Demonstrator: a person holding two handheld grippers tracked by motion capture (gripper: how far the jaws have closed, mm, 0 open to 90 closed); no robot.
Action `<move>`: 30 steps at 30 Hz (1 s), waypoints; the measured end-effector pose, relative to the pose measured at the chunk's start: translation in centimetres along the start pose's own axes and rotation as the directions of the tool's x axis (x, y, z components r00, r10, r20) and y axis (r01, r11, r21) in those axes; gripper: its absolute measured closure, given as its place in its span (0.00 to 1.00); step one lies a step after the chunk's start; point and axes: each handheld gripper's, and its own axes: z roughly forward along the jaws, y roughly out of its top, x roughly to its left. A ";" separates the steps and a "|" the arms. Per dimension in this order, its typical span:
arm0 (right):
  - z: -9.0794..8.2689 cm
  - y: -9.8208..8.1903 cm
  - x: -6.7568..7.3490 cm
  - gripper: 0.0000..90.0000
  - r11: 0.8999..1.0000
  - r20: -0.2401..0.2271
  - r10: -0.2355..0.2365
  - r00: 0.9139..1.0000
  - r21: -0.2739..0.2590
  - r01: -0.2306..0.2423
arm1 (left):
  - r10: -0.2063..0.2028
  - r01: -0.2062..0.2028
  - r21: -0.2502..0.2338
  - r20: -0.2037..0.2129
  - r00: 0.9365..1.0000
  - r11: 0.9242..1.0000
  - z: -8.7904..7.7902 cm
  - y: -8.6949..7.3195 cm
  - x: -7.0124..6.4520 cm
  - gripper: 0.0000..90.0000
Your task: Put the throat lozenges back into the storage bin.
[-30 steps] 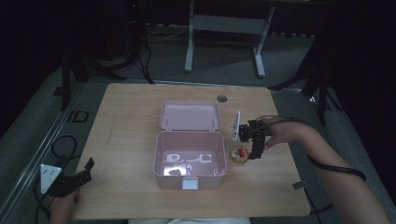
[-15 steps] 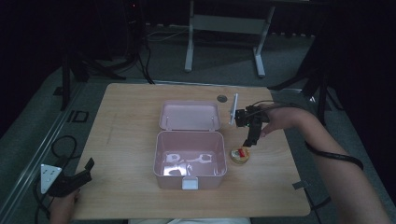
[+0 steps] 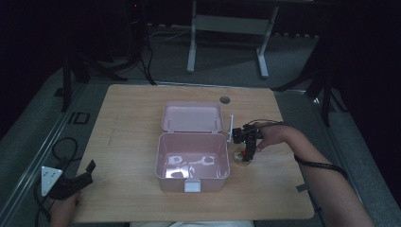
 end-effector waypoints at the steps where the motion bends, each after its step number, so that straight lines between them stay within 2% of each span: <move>1: 0.5 0.0 -0.1 0.16 1.000 -0.002 0.007 1.000 0.007 -0.007 | 0.000 0.000 0.000 0.000 1.000 1.000 0.0 0.0 0.0 0.03; 6: 2.1 -0.1 -0.8 0.16 1.000 -0.024 0.020 1.000 0.003 -0.020 | 0.000 0.000 -0.001 0.001 1.000 1.000 0.0 0.0 0.0 0.03; 13: 3.4 0.1 -0.6 0.17 1.000 -0.031 0.018 0.999 0.016 -0.017 | 0.002 -0.002 0.000 0.000 1.000 1.000 0.0 0.0 0.0 0.03; 15: 3.8 0.2 -0.5 0.21 0.999 -0.039 0.035 0.999 0.028 -0.034 | 0.000 0.000 -0.002 0.000 1.000 1.000 0.0 0.0 0.0 0.03; 19: 4.1 0.2 -0.4 0.22 0.999 -0.033 0.025 0.999 0.029 -0.024 | 0.001 -0.001 -0.003 0.000 1.000 1.000 0.0 0.0 0.0 0.03; 22: 3.6 0.2 -0.3 0.22 0.999 -0.022 0.009 1.000 0.037 -0.009 | -0.002 0.002 -0.001 0.002 1.000 1.000 0.0 0.0 0.0 0.03; 25: 2.2 0.0 -0.3 0.22 0.999 -0.026 0.010 1.000 0.036 -0.009 | -0.001 0.001 -0.001 0.001 1.000 1.000 0.0 0.0 0.0 0.03; 30: 0.0 -0.2 0.0 0.22 0.999 -0.010 0.029 1.000 0.022 -0.029 | 0.000 0.000 -0.001 0.000 1.000 1.000 0.0 0.0 0.0 0.03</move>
